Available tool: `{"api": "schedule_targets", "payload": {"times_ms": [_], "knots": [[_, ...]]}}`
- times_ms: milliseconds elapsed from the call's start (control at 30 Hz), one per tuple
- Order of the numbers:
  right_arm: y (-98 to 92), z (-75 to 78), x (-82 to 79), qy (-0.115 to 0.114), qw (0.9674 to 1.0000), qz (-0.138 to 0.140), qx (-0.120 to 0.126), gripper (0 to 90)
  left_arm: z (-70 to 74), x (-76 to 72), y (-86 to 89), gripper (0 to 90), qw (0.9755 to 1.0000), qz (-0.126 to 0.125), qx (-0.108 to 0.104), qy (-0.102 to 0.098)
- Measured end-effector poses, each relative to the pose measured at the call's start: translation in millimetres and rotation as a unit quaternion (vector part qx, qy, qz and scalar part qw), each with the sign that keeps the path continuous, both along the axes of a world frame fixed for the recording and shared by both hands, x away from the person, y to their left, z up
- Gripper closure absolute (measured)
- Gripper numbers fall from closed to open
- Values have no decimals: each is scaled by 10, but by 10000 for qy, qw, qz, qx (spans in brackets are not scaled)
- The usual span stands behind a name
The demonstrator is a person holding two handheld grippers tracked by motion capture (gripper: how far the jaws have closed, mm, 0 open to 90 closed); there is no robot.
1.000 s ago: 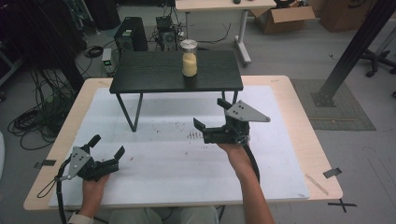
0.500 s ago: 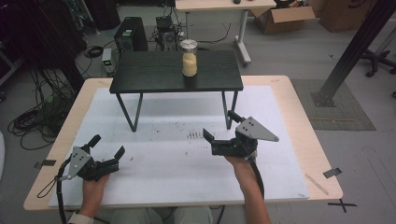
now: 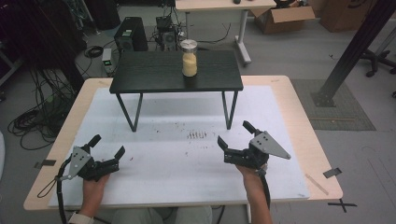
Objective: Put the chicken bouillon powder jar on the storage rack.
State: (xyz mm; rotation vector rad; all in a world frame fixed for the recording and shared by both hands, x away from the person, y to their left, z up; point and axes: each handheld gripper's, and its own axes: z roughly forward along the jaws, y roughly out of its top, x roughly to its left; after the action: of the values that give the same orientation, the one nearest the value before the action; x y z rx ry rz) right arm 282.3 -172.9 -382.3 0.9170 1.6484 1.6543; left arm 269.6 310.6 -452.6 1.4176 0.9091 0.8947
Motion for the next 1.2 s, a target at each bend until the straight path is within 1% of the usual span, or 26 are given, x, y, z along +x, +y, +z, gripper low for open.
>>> {"api": "schedule_targets", "payload": {"times_ms": [133,267,467,700,900,1067,1200], "knots": [[-43,-80,-17,19,10000,-71,-21,0,0,1,0,5,10000,5,3,7],[-93,-160,-22,15,9999,-133,24,0,1,2,0,5,10000,4,8,7],[-147,-272,-12,-6,9998,-190,-14,1,1,2,-2,5,10000,9,6,10],[-222,-388,-18,43,9995,-295,122,1,1,3,-3,5,10000,5,20,11],[-267,-432,-22,46,9991,-374,207,1,1,2,-2,5,10000,7,3,6],[-285,-464,-17,47,9988,-446,173,1,0,0,1,5,10000,9,3,-2],[-294,-530,-14,66,9986,-515,100,1,0,-1,2,4,10000,9,-5,-9]]}}
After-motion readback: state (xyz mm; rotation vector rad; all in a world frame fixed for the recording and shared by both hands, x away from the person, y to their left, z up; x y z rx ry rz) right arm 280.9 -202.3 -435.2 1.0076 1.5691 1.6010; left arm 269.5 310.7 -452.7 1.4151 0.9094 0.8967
